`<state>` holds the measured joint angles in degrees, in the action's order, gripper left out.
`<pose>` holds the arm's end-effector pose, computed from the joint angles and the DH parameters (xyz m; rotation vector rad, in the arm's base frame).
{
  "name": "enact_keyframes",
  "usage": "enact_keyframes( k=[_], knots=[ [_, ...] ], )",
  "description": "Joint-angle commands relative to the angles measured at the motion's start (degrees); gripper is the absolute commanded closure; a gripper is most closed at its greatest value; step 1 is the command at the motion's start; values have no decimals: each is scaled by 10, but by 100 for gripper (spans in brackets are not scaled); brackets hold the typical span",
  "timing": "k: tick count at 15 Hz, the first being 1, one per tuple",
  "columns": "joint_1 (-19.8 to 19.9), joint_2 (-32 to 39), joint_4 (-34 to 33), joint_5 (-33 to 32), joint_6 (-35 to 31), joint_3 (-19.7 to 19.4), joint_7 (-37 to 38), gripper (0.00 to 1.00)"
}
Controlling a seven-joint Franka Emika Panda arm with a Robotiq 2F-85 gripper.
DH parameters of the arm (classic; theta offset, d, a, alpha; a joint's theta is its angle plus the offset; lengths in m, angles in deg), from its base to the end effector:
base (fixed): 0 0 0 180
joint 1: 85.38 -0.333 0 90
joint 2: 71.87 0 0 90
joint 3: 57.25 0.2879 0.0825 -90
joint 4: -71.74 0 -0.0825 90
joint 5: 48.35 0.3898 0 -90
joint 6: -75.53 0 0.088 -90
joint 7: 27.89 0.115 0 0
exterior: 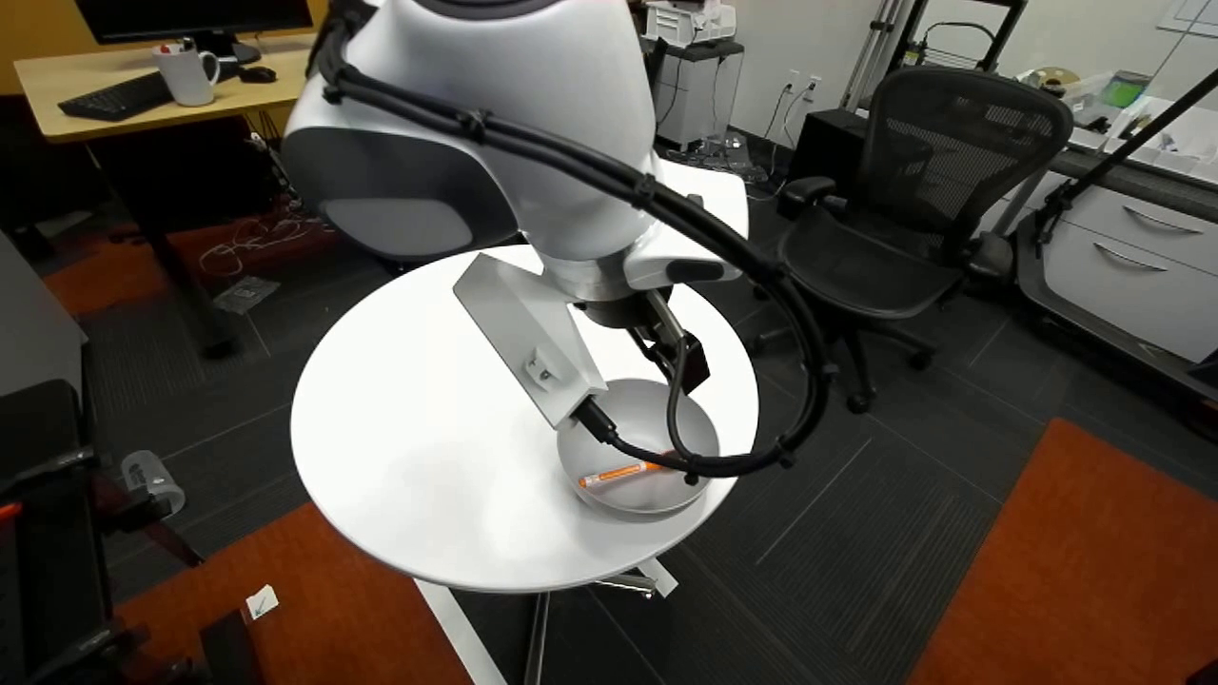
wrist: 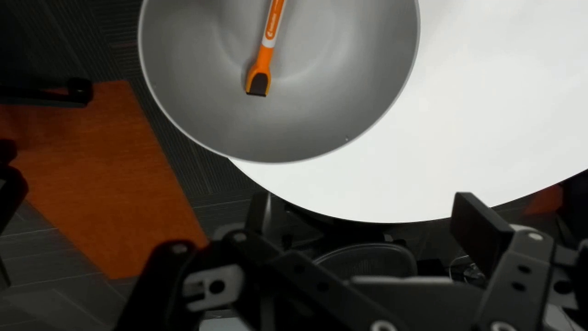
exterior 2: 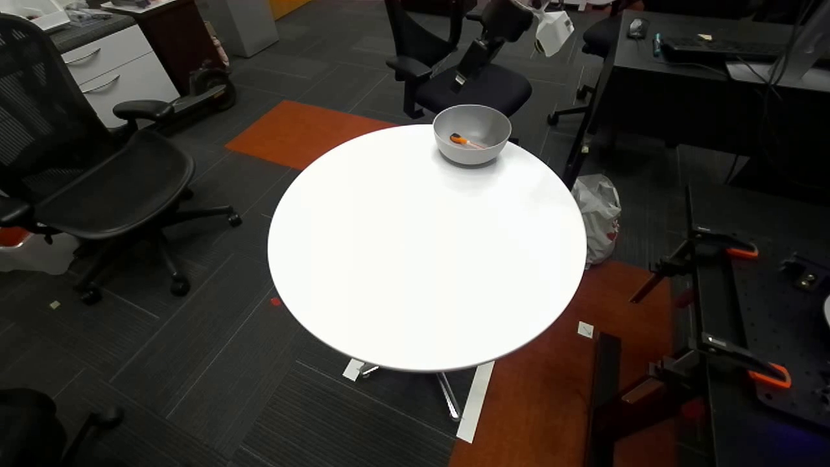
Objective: Put the thing on the table inside the bowl
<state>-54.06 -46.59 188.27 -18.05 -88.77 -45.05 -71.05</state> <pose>0.5791 -0.2326 0.2291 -2.9637 0.1517 -0.7335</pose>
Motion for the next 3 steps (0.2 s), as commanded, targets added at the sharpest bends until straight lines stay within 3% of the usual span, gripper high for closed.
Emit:
enact_keyframes(
  k=[1,3],
  knots=[
    [0,1,0,0,0,0,0,0],
    [0,2,0,0,0,0,0,0]
  ],
)
